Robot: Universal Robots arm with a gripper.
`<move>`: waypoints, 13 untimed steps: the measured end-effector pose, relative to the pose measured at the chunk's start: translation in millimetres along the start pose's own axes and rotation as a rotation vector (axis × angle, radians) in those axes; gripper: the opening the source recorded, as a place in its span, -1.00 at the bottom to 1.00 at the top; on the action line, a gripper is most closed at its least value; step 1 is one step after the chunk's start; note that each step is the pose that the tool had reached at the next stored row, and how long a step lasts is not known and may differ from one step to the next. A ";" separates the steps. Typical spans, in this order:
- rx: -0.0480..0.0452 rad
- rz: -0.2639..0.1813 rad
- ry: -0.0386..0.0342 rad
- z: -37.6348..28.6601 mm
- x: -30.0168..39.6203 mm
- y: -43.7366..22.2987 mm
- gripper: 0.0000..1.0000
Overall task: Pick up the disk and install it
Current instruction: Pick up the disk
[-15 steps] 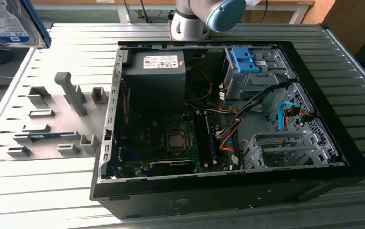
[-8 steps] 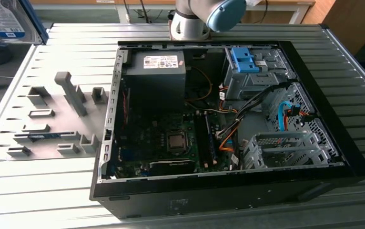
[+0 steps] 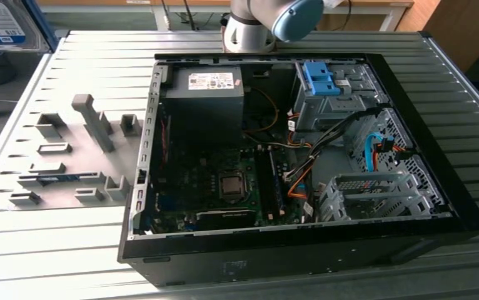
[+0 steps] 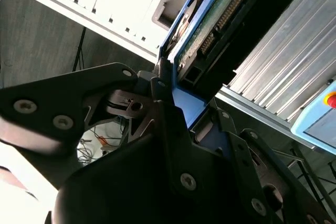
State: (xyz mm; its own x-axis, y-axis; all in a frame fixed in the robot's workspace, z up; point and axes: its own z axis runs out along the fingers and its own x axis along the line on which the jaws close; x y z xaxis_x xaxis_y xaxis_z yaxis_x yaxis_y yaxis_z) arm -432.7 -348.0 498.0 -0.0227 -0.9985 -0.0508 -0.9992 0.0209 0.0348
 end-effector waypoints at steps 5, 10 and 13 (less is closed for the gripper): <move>0.0001 0.000 -0.0001 -0.5 11.5 -0.2 -0.27; 0.0000 0.000 -0.0001 -0.6 11.6 -0.3 -0.27; 0.0001 0.000 -0.0002 -0.6 11.7 -1.7 -0.27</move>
State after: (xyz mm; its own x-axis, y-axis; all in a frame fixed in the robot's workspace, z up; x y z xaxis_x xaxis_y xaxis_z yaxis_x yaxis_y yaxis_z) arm -431.2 -359.8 498.0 -0.0225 -0.9984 -0.0509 -0.9992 0.0208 0.0347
